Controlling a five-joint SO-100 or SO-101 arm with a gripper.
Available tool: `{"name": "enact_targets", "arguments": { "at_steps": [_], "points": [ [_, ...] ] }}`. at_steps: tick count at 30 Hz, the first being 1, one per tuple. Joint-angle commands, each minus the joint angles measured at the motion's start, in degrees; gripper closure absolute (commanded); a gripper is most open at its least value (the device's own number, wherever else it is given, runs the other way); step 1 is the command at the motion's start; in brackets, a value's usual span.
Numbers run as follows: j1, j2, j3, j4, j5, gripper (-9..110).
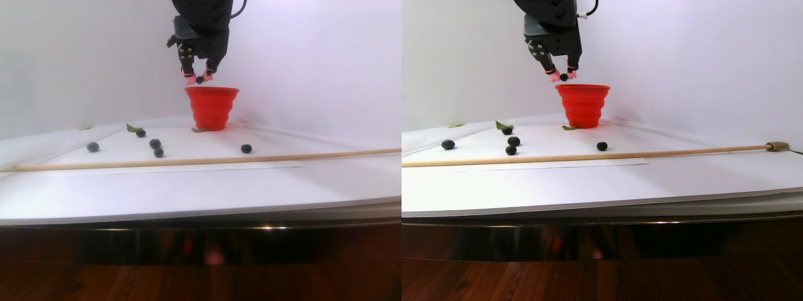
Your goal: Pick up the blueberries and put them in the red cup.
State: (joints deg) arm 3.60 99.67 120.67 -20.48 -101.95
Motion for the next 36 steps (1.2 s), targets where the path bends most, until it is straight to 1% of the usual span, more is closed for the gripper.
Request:
{"name": "enact_targets", "arguments": {
  "at_steps": [1,31,36],
  "points": [
    [1.0,5.3,-6.2,0.1,1.1,90],
    [5.8,-3.5,-16.4,0.1,2.1,90],
    [5.9,-3.7,-16.5,-0.1,2.4,86]
  ]
}}
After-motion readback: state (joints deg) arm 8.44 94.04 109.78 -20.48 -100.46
